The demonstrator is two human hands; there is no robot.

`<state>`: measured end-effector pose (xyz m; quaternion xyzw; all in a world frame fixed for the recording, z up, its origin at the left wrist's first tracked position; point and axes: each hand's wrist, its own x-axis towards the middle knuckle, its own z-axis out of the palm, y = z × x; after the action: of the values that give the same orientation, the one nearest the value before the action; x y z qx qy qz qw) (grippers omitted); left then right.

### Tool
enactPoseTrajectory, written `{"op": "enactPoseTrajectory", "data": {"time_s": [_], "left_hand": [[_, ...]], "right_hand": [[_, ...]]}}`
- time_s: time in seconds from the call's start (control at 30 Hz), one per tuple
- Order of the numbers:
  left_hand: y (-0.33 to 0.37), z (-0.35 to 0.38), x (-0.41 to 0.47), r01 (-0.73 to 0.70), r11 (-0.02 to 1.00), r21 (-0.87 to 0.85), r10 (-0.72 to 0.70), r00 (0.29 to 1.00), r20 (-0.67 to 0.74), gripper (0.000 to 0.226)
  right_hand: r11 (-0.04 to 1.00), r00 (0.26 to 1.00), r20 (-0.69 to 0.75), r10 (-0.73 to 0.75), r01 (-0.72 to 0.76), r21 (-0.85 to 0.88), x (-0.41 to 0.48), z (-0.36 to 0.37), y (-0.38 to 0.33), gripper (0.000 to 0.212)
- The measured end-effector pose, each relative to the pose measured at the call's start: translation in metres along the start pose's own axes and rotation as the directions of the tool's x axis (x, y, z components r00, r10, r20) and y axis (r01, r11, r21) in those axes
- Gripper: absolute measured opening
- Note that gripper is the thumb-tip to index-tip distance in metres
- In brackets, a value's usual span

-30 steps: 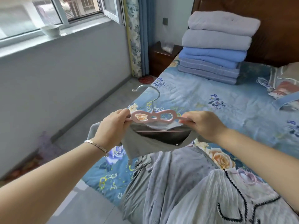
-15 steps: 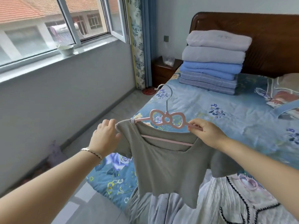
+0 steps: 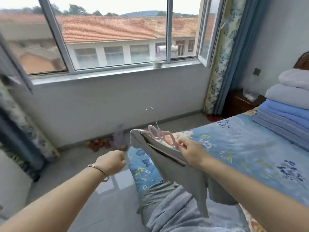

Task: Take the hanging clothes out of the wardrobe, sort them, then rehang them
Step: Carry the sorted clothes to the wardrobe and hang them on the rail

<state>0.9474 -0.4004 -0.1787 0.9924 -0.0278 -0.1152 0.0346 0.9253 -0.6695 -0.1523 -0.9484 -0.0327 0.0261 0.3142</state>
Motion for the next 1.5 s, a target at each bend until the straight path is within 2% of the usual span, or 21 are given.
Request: {"op": "enactPoseTrajectory", "data": {"time_s": [0.07, 0.13, 0.2, 0.33, 0.43, 0.57, 0.73, 0.87, 0.93, 1.0, 1.1, 1.27, 1.37, 1.5], "left_hand": [[-0.021, -0.002, -0.043, 0.098, 0.995, -0.030, -0.099, 0.995, -0.017, 0.014], [-0.047, -0.002, -0.084, 0.202, 0.976, -0.083, -0.206, 0.977, -0.046, 0.014], [-0.076, -0.001, -0.127, 0.310, 0.935, -0.173, -0.324, 0.944, -0.060, 0.012], [-0.131, 0.010, -0.231, 0.501, 0.818, -0.281, -0.530, 0.848, -0.031, 0.013], [-0.170, 0.022, -0.323, 0.625, 0.708, -0.329, -0.668, 0.744, -0.027, 0.013], [-0.206, 0.035, -0.456, 0.744, 0.562, -0.361, -0.804, 0.594, -0.027, 0.021], [-0.234, 0.055, -0.639, 0.842, 0.313, -0.440, -0.941, 0.338, -0.021, 0.025], [-0.247, 0.069, -0.771, 0.878, 0.127, -0.461, -0.989, 0.146, 0.004, 0.029], [-0.247, 0.076, -0.832, 0.879, 0.054, -0.473, -0.997, 0.070, 0.016, 0.029], [-0.246, 0.079, -0.874, 0.874, 0.014, -0.486, -1.000, 0.025, 0.015, 0.029], [-0.244, 0.086, -0.938, 0.860, -0.096, -0.502, -0.995, -0.096, 0.025, 0.026], [-0.240, 0.088, -1.011, 0.805, -0.296, -0.515, -0.949, -0.308, 0.064, 0.028], [-0.244, 0.084, -1.044, 0.735, -0.404, -0.545, -0.897, -0.436, 0.076, 0.027], [-0.250, 0.068, -1.081, 0.696, -0.491, -0.523, -0.840, -0.538, 0.073, 0.033]], "right_hand": [[0.996, 0.993, 0.075, -0.090, 0.090, -0.009, -0.009, 0.011, -0.025, 0.017], [0.987, 0.978, 0.138, -0.160, 0.163, -0.011, -0.020, 0.026, -0.054, 0.025], [0.975, 0.962, 0.163, -0.221, 0.222, 0.013, -0.038, 0.042, -0.089, 0.033], [0.928, 0.896, 0.251, -0.367, 0.371, 0.035, -0.083, 0.075, -0.163, 0.029], [0.852, 0.784, 0.362, -0.505, 0.521, 0.061, -0.125, 0.102, -0.226, 0.033], [0.762, 0.634, 0.458, -0.624, 0.624, 0.174, -0.197, 0.138, -0.314, 0.036], [0.629, 0.412, 0.541, -0.734, 0.713, 0.310, -0.319, 0.189, -0.417, 0.036], [0.529, 0.240, 0.580, -0.778, 0.748, 0.400, -0.421, 0.227, -0.482, 0.036], [0.484, 0.146, 0.596, -0.789, 0.746, 0.457, -0.472, 0.243, -0.512, 0.037], [0.447, 0.077, 0.605, -0.792, 0.749, 0.489, -0.508, 0.252, -0.534, 0.037], [0.396, -0.029, 0.621, -0.784, 0.747, 0.534, -0.571, 0.271, -0.573, 0.039], [0.391, -0.147, 0.643, -0.752, 0.686, 0.614, -0.670, 0.301, -0.626, 0.041], [0.439, -0.198, 0.677, -0.709, 0.628, 0.643, -0.724, 0.315, -0.654, 0.035], [0.403, -0.349, 0.662, -0.663, 0.579, 0.709, -0.788, 0.329, -0.695, 0.037]]}}
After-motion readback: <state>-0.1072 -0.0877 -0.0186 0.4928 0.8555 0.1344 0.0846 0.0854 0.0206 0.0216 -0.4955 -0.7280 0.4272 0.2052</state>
